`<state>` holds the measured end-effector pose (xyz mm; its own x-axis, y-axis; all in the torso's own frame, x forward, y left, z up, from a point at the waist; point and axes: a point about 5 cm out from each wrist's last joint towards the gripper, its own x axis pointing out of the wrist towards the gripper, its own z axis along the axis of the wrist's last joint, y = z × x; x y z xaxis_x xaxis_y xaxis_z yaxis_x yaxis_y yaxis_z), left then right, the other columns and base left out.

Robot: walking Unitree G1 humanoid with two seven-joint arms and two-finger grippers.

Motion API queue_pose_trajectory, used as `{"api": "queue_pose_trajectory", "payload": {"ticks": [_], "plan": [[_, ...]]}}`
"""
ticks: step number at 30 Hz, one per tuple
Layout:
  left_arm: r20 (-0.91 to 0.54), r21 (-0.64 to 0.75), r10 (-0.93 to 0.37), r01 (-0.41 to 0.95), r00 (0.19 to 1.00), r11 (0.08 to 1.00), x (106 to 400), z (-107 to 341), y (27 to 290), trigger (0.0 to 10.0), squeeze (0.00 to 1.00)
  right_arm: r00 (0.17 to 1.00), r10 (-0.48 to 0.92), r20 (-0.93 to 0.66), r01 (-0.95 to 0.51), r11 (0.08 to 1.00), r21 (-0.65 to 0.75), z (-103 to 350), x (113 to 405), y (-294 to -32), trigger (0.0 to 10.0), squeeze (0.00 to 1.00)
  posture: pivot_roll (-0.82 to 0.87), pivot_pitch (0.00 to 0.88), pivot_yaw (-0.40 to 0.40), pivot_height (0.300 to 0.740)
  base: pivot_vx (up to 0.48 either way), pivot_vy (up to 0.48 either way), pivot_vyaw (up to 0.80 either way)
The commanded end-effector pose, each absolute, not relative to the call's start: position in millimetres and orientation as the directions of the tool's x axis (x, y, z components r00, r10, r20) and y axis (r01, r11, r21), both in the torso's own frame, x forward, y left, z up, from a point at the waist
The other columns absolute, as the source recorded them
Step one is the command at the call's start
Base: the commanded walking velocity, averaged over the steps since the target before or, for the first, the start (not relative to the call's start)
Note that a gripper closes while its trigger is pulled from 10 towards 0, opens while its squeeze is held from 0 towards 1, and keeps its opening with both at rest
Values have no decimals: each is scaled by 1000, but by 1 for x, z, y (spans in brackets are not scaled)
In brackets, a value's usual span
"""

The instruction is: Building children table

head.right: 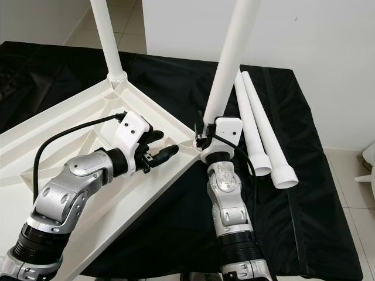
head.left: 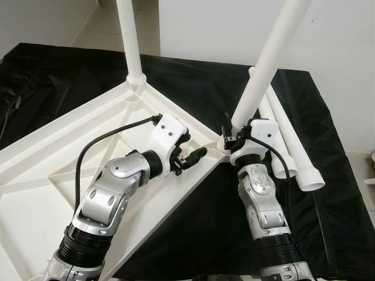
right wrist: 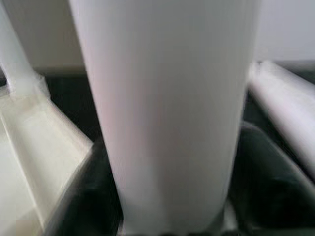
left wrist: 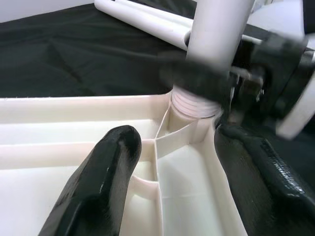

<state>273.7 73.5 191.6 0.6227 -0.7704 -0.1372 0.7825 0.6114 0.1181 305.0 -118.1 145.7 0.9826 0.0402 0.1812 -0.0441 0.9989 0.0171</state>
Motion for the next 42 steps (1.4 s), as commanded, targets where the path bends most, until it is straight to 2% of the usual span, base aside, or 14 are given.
{"api": "queue_pose_trajectory", "payload": {"ticks": [1,16,17,24,36,37,39,40,42], "plan": [[-140,115,-763,775,631,621,272,190,72,10000,0,997,-2,75,0,1000,17,124,302,-129,10000,1000,34,98,-28,740,0,0,0],[-137,100,-772,784,620,612,270,190,68,10000,0,989,75,124,-79,997,24,130,303,-128,10000,1000,33,81,-31,740,0,0,0],[-138,103,-775,787,616,608,270,190,68,10000,0,986,94,140,-97,995,18,134,303,-131,10000,0,31,80,-31,740,0,0,0],[-151,123,-811,825,565,552,265,190,64,10000,0,974,155,164,-155,988,-10,142,307,-151,10000,0,25,87,-30,740,0,0,0],[-173,141,-819,836,548,530,264,189,66,10000,0,932,311,186,-307,950,-52,151,307,-160,10000,0,19,103,-23,740,0,0,0],[-172,139,-820,837,546,529,264,189,65,10000,0,922,333,196,-332,942,-38,152,307,-159,3569,0,20,105,-23,740,0,0,0],[-171,138,-820,838,546,529,264,189,65,10000,0,916,347,204,-349,937,-26,153,307,-158,3569,0,21,107,-24,740,0,0,0],[-170,135,-820,837,546,530,263,189,64,10000,0,914,348,209,-350,936,-28,155,308,-159,0,0,24,107,-25,740,0,0,0],[-170,133,-819,836,548,532,263,189,64,10000,0,914,348,210,-351,936,-24,155,309,-159,0,0,26,107,-27,740,0,0,0]]}}
